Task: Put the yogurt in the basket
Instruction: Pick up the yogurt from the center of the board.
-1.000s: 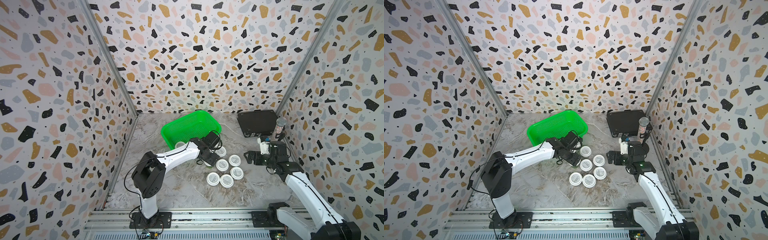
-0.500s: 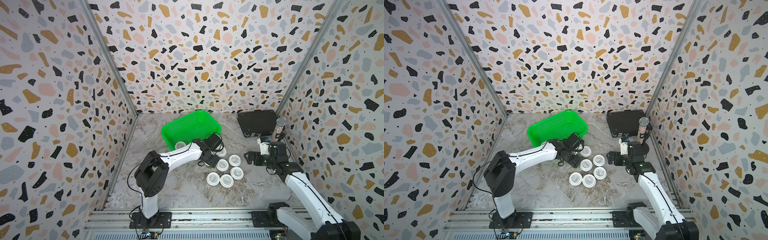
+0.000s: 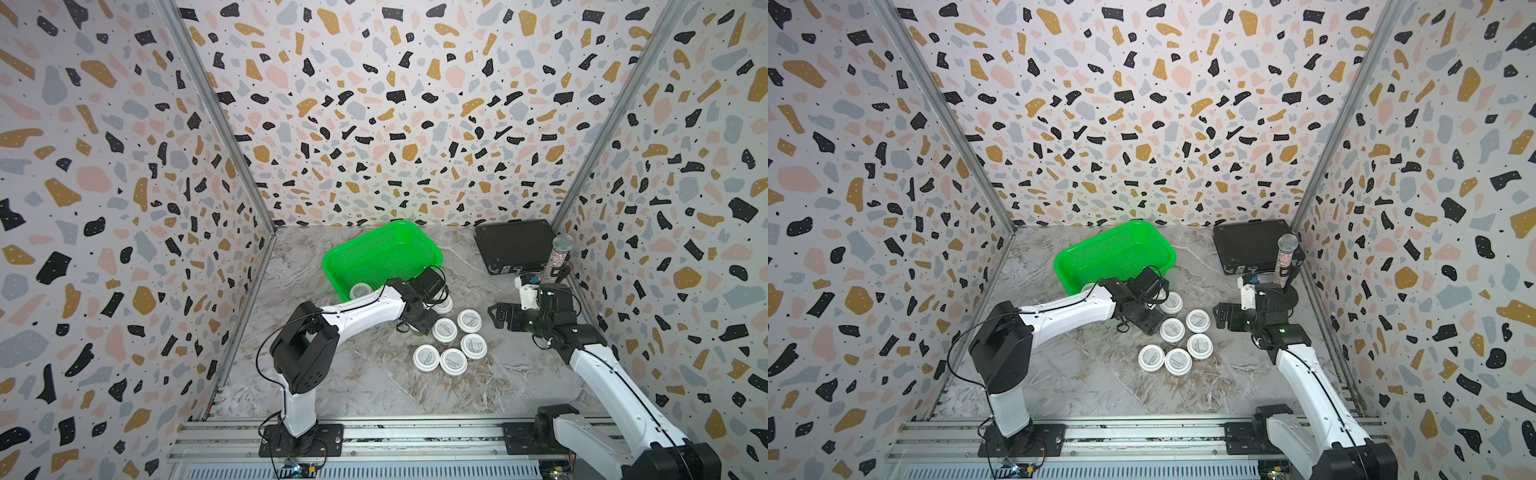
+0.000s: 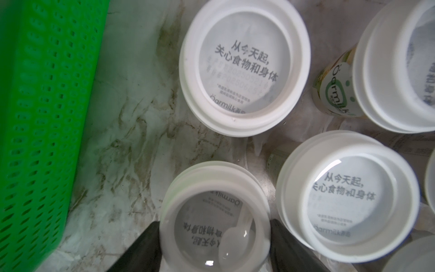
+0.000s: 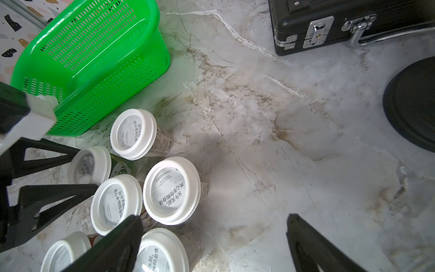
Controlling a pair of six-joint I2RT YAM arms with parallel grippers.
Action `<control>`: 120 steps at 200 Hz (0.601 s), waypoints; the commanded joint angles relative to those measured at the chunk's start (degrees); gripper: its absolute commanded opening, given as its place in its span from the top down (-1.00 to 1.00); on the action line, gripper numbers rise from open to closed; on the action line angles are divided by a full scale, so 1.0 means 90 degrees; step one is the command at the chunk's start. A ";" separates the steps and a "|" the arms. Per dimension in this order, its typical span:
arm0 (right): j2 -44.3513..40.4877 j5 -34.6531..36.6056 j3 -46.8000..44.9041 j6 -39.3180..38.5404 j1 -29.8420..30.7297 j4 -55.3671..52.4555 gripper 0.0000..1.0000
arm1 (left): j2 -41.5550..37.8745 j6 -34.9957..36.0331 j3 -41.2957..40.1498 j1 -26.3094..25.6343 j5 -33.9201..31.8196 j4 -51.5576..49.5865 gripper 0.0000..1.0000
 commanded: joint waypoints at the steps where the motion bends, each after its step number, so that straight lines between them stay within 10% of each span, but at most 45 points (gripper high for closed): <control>1: -0.0109 0.0046 -0.0008 0.0003 0.0031 -0.0072 -1.00 | -0.0086 0.0036 0.0169 -0.0031 -0.0249 -0.0098 -0.38; 120: -0.0098 0.0047 -0.0008 0.0003 0.0030 -0.0065 -0.99 | -0.1799 0.0002 0.0085 0.0502 -0.1003 0.0243 -0.45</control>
